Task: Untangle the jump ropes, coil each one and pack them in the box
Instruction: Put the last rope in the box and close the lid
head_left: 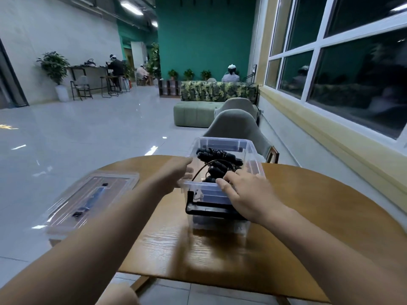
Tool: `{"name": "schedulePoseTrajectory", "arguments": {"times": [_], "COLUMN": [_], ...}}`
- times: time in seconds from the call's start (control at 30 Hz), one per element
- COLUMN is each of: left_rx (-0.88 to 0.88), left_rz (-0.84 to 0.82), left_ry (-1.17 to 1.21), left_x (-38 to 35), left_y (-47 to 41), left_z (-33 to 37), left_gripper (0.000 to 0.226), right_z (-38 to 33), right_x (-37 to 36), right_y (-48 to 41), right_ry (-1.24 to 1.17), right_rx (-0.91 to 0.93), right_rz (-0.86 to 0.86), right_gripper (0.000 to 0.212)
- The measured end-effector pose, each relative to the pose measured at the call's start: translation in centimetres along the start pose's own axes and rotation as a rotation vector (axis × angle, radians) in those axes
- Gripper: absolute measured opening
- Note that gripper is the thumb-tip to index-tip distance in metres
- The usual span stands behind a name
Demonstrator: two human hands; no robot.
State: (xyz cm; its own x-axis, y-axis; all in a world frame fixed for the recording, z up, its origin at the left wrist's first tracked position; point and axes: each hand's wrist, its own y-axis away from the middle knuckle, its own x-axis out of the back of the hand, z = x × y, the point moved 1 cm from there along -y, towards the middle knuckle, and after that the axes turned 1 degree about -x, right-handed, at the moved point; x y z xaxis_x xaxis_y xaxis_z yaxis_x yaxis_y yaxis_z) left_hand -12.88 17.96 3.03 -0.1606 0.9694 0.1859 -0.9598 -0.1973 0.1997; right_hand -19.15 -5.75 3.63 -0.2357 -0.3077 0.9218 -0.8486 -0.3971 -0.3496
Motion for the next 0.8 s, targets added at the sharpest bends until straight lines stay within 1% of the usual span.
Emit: {"name": "schedulePoseTrajectory", "arguments": {"times": [0.07,0.13,0.17,0.27,0.37,0.4,0.43,0.5,0.67,0.73,0.8], "left_rx": [-0.004,-0.007,-0.009,-0.056,-0.132,-0.141,-0.142,-0.129,-0.12,-0.056,0.036], "left_rz": [-0.059,-0.043,-0.009,0.137,0.311,0.368,0.42,0.518,0.651,0.694,0.719], "left_ry": [0.04,0.018,-0.028,-0.254,-0.593,-0.714,-0.826,-1.0,-1.087,-1.141,-1.126], "left_x": [1.4,3.7,5.0,9.0,13.2,14.4,15.4,16.6,18.2,19.4,20.7], "left_y": [0.9,1.3,1.4,1.3,2.0,2.3,2.5,2.6,2.5,2.3,2.0], "left_z": [-1.3,-3.2,-4.4,-8.7,-12.5,-13.5,-14.5,-16.2,-17.9,-18.3,-19.0], "left_gripper": [0.05,0.055,0.053,0.035,0.014,0.011,0.012,0.025,0.036,0.045,0.044], "right_z": [-0.3,-0.6,-0.7,-0.5,-0.3,-0.3,-0.2,-0.1,0.1,0.2,0.2], "right_x": [-0.4,-0.7,-0.8,-1.1,-1.4,-1.3,-1.4,-1.4,-1.6,-1.7,-1.7], "right_y": [0.1,0.3,0.3,0.5,0.4,0.4,0.4,0.4,0.4,0.5,0.5], "right_ry": [0.087,0.155,0.179,0.183,0.183,0.184,0.18,0.173,0.182,0.175,0.171], "right_rx": [0.022,0.047,0.056,0.067,0.085,0.085,0.085,0.087,0.103,0.106,0.118], "right_rz": [0.052,0.109,0.123,0.13,0.148,0.152,0.156,0.166,0.224,0.241,0.261], "right_gripper": [0.048,0.051,0.053,0.053,0.053,0.053,0.052,0.049,0.051,0.048,0.046]}}
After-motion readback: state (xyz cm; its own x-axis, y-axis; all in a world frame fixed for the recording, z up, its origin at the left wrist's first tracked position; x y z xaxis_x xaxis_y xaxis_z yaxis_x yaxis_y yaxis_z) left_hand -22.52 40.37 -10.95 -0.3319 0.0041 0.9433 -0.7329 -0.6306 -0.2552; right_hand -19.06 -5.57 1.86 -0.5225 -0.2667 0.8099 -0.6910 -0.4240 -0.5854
